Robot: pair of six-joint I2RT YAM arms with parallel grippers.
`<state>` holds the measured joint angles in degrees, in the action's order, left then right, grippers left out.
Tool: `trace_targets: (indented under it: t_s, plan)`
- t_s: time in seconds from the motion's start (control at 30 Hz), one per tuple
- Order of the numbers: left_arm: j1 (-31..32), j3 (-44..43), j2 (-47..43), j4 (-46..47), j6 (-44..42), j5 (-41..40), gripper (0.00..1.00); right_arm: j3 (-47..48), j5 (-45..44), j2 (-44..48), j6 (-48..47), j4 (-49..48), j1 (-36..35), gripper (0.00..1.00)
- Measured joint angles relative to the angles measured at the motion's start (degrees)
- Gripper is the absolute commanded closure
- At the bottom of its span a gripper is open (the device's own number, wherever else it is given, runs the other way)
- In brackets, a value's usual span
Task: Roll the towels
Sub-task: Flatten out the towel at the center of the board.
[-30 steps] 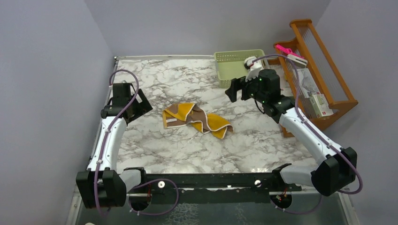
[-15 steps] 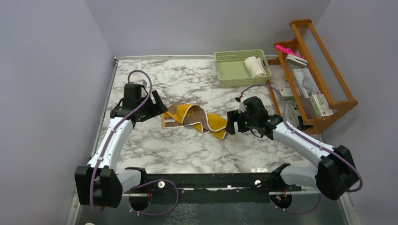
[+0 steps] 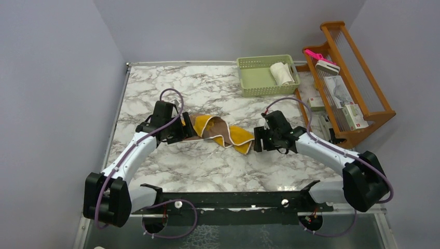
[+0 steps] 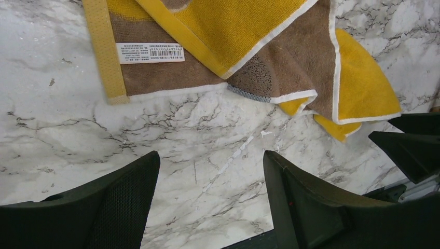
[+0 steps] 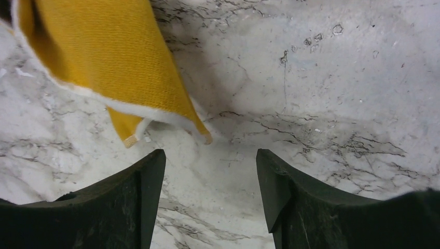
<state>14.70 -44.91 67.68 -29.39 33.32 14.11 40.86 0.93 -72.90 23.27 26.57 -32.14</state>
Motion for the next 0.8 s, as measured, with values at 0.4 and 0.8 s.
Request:
trace_targets:
  t_s: [0.4,0.8]
  plan:
    - [0.02,0.00,0.46,0.68,-0.35,0.00,0.25,3.96,-2.10,-12.41,-1.51,-1.36,0.00,0.66]
    - [0.02,-3.65,4.39,0.79,-3.52,-0.22,0.25,8.35,-4.22,-14.84,-4.59,-2.19,0.00,0.99]
